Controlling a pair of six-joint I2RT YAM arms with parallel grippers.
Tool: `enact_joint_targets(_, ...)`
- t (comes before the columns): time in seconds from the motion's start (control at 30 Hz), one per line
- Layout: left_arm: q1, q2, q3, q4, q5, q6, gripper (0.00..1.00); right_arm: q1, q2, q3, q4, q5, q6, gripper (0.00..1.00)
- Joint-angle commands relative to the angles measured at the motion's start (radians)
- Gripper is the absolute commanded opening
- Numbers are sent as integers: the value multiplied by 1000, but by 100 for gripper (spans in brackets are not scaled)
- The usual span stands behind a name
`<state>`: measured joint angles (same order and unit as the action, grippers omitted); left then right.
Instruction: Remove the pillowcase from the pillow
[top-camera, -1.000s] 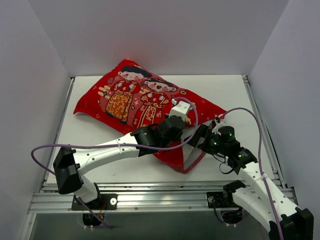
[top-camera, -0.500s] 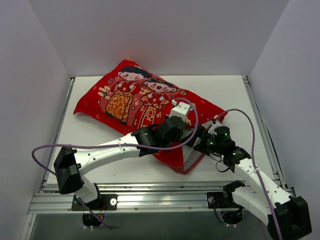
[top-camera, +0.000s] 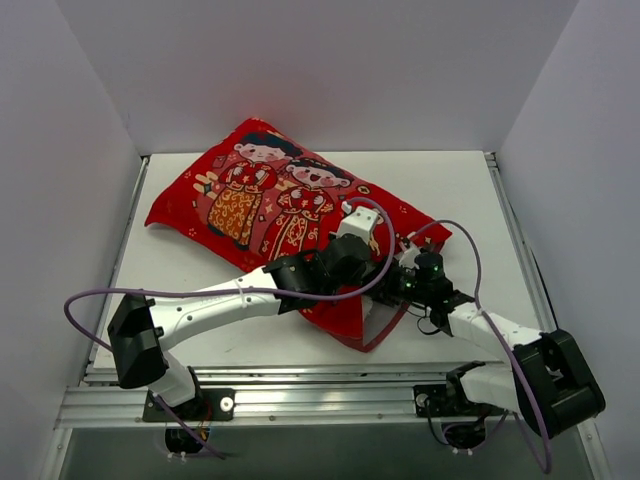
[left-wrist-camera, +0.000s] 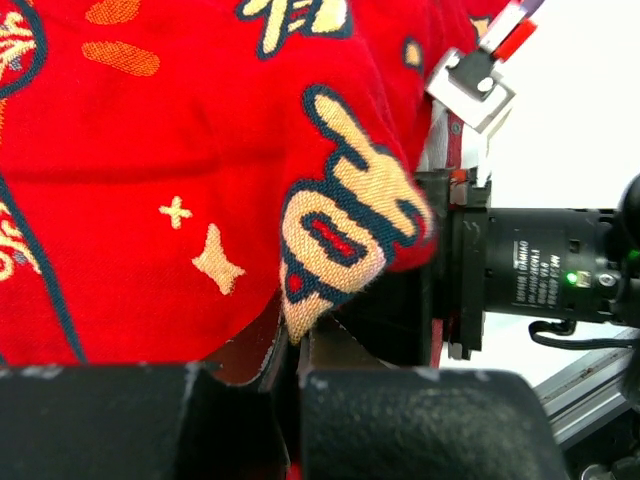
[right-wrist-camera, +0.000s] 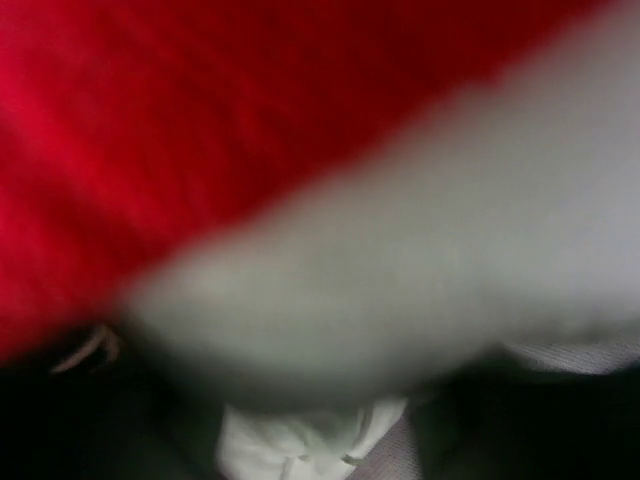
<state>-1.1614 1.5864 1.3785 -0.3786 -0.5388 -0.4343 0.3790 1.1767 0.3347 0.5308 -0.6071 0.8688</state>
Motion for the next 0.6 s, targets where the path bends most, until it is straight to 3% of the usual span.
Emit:
enact_joint_targets(0.0,5,-23,-7,-12,22,-32,2,31,-8,39,146,-27,-4,26)
enact_joint_targets(0.1,5,-49,-28,-52,19,-50,2,32,-67,110,60,26,-60,0)
enact_joint_targets(0.37,6,-183,-102,-154,-67,-92,2,23,-251,296,-192,142,-137,0)
enact_joint_targets(0.57,8,-258,-148,-241,-131,-103,2,14,-290,453,-325,185,-194,0)
